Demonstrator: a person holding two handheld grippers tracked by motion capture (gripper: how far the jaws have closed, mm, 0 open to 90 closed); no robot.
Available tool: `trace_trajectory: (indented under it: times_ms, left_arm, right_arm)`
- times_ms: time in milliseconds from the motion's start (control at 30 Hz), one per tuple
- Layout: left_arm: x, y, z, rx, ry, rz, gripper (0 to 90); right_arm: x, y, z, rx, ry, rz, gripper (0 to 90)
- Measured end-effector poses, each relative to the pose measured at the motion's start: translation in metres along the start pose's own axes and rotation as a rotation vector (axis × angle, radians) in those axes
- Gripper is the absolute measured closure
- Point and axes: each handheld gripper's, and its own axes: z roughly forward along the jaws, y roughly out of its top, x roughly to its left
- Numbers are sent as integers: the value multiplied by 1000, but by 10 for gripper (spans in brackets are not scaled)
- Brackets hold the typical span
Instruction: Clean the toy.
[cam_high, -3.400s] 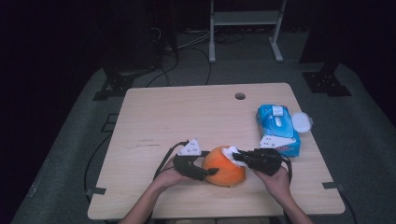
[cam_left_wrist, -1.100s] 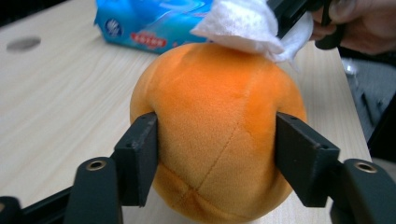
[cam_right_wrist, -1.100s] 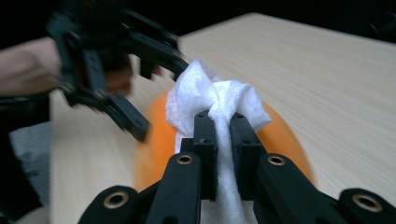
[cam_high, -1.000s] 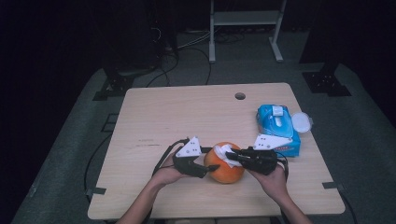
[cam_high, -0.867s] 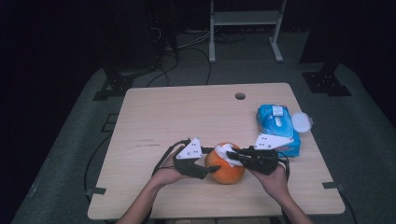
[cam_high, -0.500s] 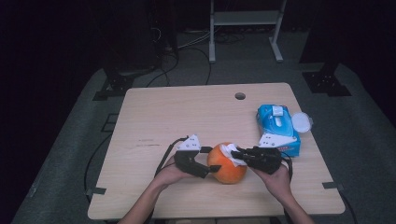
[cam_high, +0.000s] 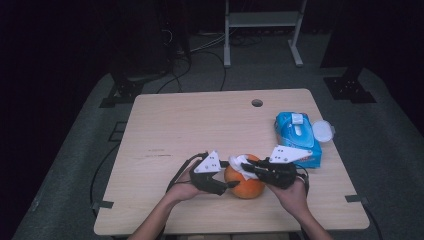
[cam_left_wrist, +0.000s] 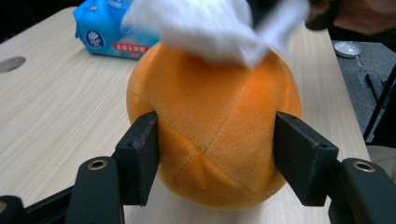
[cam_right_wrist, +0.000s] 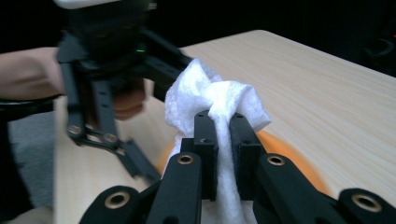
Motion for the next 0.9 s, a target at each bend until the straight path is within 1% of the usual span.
trace_trajectory:
  times_ms: [67, 133, 200, 267, 300, 367, 400, 467, 500, 567, 633, 733, 800, 900]
  left_arm:
    - [3, -3, -1, -2, -4, -24, 356]
    - [6, -4, 0, 2, -2, -46, 339]
    - [9, -4, -1, -2, -3, -93, 278]
    - [11, -2, -2, -20, 1, -132, 194]
    - [11, -1, -3, -33, 2, -141, 183]
    - [10, 0, -2, -32, 2, -150, 177]
    - [9, 1, -1, -25, -7, -146, 185]
    - [6, 1, 2, -22, 3, -123, 249]
    - [5, 1, 2, -23, -2, -124, 273]
    - [4, 2, 2, -29, 6, -110, 296]
    - [0, 3, 3, -32, 13, -83, 301]
    - [-6, 6, 5, -32, 24, -30, 303]
    - [-7, 6, 5, -29, 27, -21, 309]
    - [-7, 4, 6, -31, 22, -18, 321]
  right_arm:
    - [-9, -4, -5, 9, -18, 29, 826]
    - [-16, -10, -6, 19, -8, 69, 825]
    - [-20, -15, -6, 17, -3, 93, 825]
    - [-20, -16, -4, 12, -10, 99, 825]
    - [-20, -16, -4, 11, -11, 103, 825]
    - [-21, -16, -3, 7, -12, 110, 825]
    - [-20, -16, -3, 6, -14, 110, 825]
    - [-18, -15, -3, 11, -17, 106, 825]
    - [-15, -14, -3, 8, -25, 95, 825]
    - [-7, -10, -3, 5, -15, 69, 825]
    - [5, -4, 1, 10, 3, 20, 825]
    - [16, 1, 11, 18, 27, -19, 825]
    - [16, 2, 13, 26, 23, -22, 826]
    - [8, 3, 9, 16, 3, 5, 825]
